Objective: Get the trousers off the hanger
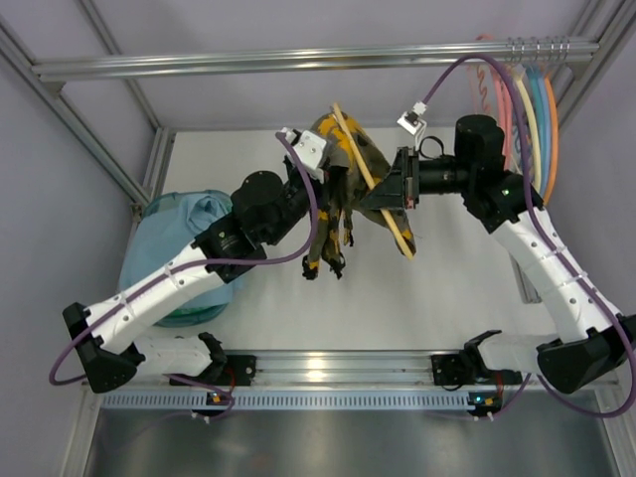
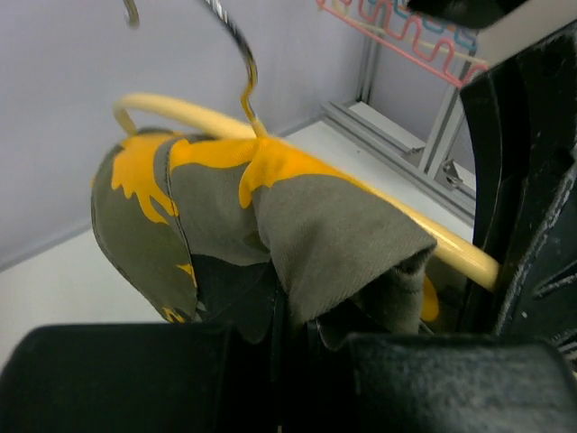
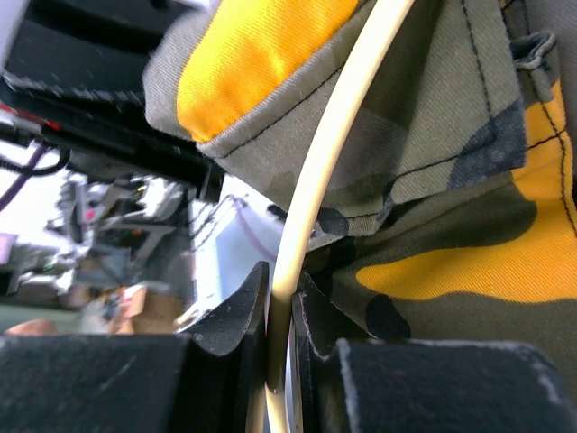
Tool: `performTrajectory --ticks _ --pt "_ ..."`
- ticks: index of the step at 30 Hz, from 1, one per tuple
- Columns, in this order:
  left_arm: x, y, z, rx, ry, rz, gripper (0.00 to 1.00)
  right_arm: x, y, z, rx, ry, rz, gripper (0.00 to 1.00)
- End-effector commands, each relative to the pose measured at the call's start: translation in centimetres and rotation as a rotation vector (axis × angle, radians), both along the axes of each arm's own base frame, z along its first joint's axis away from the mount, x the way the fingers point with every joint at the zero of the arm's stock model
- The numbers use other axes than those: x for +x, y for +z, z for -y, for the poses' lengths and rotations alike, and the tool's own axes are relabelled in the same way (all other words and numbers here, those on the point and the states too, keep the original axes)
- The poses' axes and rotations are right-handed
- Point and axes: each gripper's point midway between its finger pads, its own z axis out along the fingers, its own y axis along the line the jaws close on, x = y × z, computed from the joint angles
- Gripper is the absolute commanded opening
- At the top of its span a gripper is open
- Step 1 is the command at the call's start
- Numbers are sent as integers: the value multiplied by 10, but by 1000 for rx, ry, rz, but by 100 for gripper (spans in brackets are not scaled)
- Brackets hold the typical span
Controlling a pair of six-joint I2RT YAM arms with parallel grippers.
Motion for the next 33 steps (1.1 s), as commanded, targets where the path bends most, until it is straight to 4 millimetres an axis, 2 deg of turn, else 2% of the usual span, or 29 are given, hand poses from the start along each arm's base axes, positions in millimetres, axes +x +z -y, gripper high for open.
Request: performTrajectory --ticks 1,2,5,6,7,8,9,10,13,14,15,16,17,18,19,21,22,24,25,26,27,28,29,31,33 --pt "-14 -22 14 -69 -73 -117 0 -3 68 4 97 -68 457 0" --pt "-14 -30 13 -66 -66 -133 0 14 70 8 52 -154 590 0" --pt "-20 -28 9 -54 -93 -98 0 11 63 11 -37 -128 728 0" --pt "-21 -20 10 -78 -102 -67 0 16 48 5 -78 -89 681 0" --pt "-22 -17 8 -77 -104 -53 0 6 45 6 -109 -38 580 0" --pt "-22 -18 7 -61 -104 -40 0 -15 49 -1 -31 63 336 0" --pt "-20 -19 5 -56 -87 -32 0 -5 39 -9 -8 105 130 0" --pt "-19 -16 3 -63 -81 -14 0 -5 42 -6 36 147 23 0" --pt "-17 -17 2 -52 -75 13 0 -7 39 -4 -37 71 234 0" --pt "-18 -17 2 -47 -79 18 0 -7 46 -6 -6 64 219 0" --pt "-20 -24 3 -38 -88 12 0 -2 41 -6 -17 33 136 0" --pt "-21 -26 4 -35 -92 9 0 -6 38 -7 -11 68 117 0" --pt "-23 -30 5 -31 -101 6 0 -9 52 -13 57 72 -12 0" --pt "-28 -33 9 -29 -133 7 0 -1 48 -9 53 39 -77 0" --pt "-31 -30 9 -41 -147 15 0 2 61 -8 49 11 -28 0" --pt "-29 -33 9 -28 -118 44 0 -1 71 -12 102 84 -60 0" --pt "-14 -41 3 -16 -16 26 0 -3 74 -10 107 110 -79 0" --pt "2 -38 -3 -17 56 37 0 -10 75 -9 123 151 -43 0" --pt "14 -44 -3 -4 78 22 0 -18 64 -8 126 216 -99 0" --pt "26 -46 -10 1 125 9 0 -22 63 -7 128 228 -130 0" --pt "43 -43 -23 16 186 -1 0 -27 65 -5 131 244 -125 0" --pt "56 -57 -26 47 217 -26 0 -32 68 -3 149 293 -88 0" --pt "75 -61 -44 41 275 -46 0 -39 72 -1 158 317 -131 0" --pt "93 -66 -61 52 329 -57 0 -47 71 4 161 350 -132 0" --pt "106 -60 -78 29 370 -39 0 -51 70 8 157 367 -164 0"
